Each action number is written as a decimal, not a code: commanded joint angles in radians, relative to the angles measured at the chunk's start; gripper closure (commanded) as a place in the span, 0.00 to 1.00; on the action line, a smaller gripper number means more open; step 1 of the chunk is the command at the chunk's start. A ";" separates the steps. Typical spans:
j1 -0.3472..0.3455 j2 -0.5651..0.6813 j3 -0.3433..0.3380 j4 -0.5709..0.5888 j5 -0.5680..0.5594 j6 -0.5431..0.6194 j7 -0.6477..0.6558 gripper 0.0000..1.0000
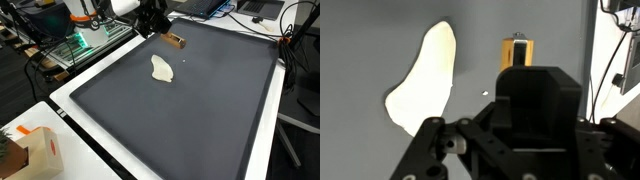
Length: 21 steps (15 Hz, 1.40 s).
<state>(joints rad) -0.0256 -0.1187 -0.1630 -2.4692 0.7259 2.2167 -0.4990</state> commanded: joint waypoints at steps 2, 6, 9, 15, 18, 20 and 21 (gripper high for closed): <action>-0.017 0.016 0.016 0.020 0.017 -0.012 0.072 0.79; -0.019 0.017 0.024 0.024 0.002 -0.014 0.141 0.79; -0.020 0.007 0.033 0.028 -0.035 -0.017 0.221 0.79; -0.023 -0.017 0.062 0.053 -0.212 -0.034 0.499 0.79; -0.025 -0.034 0.076 0.072 -0.320 -0.067 0.666 0.79; -0.026 -0.043 0.086 0.088 -0.377 -0.100 0.762 0.79; -0.026 -0.047 0.092 0.098 -0.404 -0.119 0.814 0.79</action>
<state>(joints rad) -0.0316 -0.1300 -0.0959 -2.3905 0.4010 2.1656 0.1744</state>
